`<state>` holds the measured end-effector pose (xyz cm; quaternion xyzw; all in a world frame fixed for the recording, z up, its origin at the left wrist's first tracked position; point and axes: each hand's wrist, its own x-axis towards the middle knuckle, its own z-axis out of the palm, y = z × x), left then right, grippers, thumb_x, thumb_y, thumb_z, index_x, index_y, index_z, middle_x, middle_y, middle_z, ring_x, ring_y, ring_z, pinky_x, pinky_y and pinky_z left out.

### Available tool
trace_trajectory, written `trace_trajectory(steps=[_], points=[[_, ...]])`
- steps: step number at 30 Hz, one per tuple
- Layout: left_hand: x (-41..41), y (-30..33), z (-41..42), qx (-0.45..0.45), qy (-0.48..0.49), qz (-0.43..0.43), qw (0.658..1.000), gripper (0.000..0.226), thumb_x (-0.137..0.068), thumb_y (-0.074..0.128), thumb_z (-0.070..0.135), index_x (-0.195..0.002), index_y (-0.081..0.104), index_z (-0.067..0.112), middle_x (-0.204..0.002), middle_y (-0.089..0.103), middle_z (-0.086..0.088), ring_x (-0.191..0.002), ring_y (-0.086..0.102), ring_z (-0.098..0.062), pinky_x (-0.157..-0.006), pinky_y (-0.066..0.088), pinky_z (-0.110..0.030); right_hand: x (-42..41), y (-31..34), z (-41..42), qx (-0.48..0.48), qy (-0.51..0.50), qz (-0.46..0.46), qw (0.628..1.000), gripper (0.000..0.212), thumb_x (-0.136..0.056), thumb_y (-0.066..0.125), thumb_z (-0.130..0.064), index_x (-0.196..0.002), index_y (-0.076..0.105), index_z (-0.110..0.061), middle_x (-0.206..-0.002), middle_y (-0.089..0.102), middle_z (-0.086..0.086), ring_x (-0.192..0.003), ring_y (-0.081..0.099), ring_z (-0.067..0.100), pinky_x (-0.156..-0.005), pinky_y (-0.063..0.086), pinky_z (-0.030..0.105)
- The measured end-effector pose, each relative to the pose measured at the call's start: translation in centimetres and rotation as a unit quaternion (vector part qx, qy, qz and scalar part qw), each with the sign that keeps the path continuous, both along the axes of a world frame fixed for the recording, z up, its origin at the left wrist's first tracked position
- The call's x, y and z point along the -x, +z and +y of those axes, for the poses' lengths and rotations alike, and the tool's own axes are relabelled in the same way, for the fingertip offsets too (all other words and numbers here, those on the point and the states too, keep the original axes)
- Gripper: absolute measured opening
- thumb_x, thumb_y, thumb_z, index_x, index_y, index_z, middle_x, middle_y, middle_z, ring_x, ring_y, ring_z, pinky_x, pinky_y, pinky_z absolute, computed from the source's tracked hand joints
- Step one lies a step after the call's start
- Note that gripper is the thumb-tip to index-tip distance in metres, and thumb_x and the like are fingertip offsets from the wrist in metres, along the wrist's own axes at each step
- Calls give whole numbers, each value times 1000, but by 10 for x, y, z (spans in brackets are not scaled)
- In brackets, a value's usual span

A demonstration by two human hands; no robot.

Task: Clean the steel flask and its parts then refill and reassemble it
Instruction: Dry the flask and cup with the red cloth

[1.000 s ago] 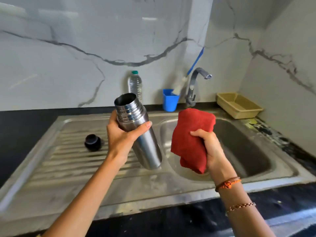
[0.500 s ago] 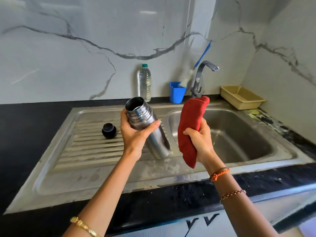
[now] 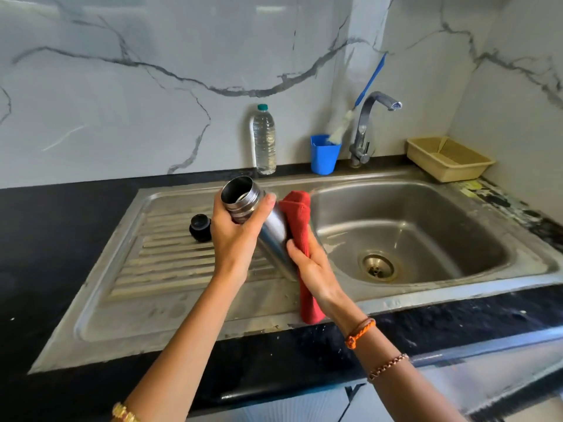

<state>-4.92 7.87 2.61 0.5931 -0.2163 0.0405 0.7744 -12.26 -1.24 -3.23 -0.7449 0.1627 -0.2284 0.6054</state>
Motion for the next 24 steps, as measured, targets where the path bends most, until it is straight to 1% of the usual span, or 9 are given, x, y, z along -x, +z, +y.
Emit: trace_trajectory(steps=[2, 5, 11, 14, 16, 18, 20, 22, 24], points=[[5, -7, -1, 3, 31, 18, 999, 23, -76, 75, 16, -87, 57, 26, -81, 62, 12, -69, 57, 9, -70, 42, -8, 1, -13, 6, 6, 0, 24, 1000, 78, -76, 41, -71, -145, 27, -37, -152, 28, -10, -142, 21, 10, -117, 14, 47], [7, -12, -1, 16, 56, 41, 997, 15, -79, 71, 14, -88, 60, 19, -78, 62, 10, -66, 57, 11, -66, 42, -6, -1, -11, 15, 37, -2, 15, 999, 85, -73, 24, -84, -146, 17, -40, -155, 20, -14, -143, 14, 6, -117, 11, 47], [0, 0, 2, 0, -5, 15, 1000, 28, -77, 72, 21, -100, 61, 7, -81, 64, 6, -71, 60, 5, -69, 45, -11, -24, 48, 15, 197, -20, -81, 977, 65, -85, 8, -59, -141, 33, -39, -149, 35, -12, -129, 34, 5, -99, 24, 22], [1, -1, 3, -10, -18, 11, 1000, 26, -71, 71, 22, -93, 59, 17, -78, 63, 12, -70, 59, 9, -67, 43, -7, -30, 19, -6, 131, -93, 3, 987, 55, -88, 15, -58, -108, 61, -35, -126, 60, 1, -114, 53, 21, -100, 37, 39], [1, -4, 6, -9, -26, 14, 1000, 23, -66, 67, 24, -87, 59, 21, -71, 65, 17, -69, 58, 8, -66, 43, -8, -27, -1, -2, 42, -141, 71, 986, 60, -84, 19, -61, -99, 67, -29, -110, 67, 8, -99, 59, 26, -94, 42, 44], [2, -6, 6, 10, -24, 13, 1000, 22, -63, 66, 19, -84, 59, 21, -66, 65, 19, -67, 58, 6, -66, 44, -10, -27, -1, 15, -13, -176, 44, 983, 58, -81, 22, -62, -94, 67, -27, -103, 69, 8, -94, 61, 25, -90, 45, 44], [2, -5, 4, 30, -24, 14, 999, 26, -60, 69, 16, -84, 58, 18, -65, 65, 18, -65, 59, 3, -67, 46, -13, -29, 21, 30, -29, -181, -47, 982, 48, -84, 25, -57, -88, 63, -28, -97, 68, 2, -88, 60, 18, -86, 46, 41], [-1, -7, 0, 33, -37, 17, 999, 39, -55, 74, 23, -90, 60, 11, -69, 67, 13, -68, 61, -3, -69, 48, -18, -27, 41, 40, -18, -142, -127, 982, 42, -91, 26, -44, -104, 62, -27, -104, 65, -2, -95, 58, 10, -89, 44, 34], [-3, -8, -2, 33, -53, 31, 998, 61, -53, 73, 32, -102, 59, -2, -79, 66, 4, -74, 61, -11, -73, 49, -26, -24, 39, 42, 33, -117, -152, 981, 46, -95, 24, -39, -132, 48, -28, -131, 54, -8, -119, 47, 2, -101, 34, 25]])
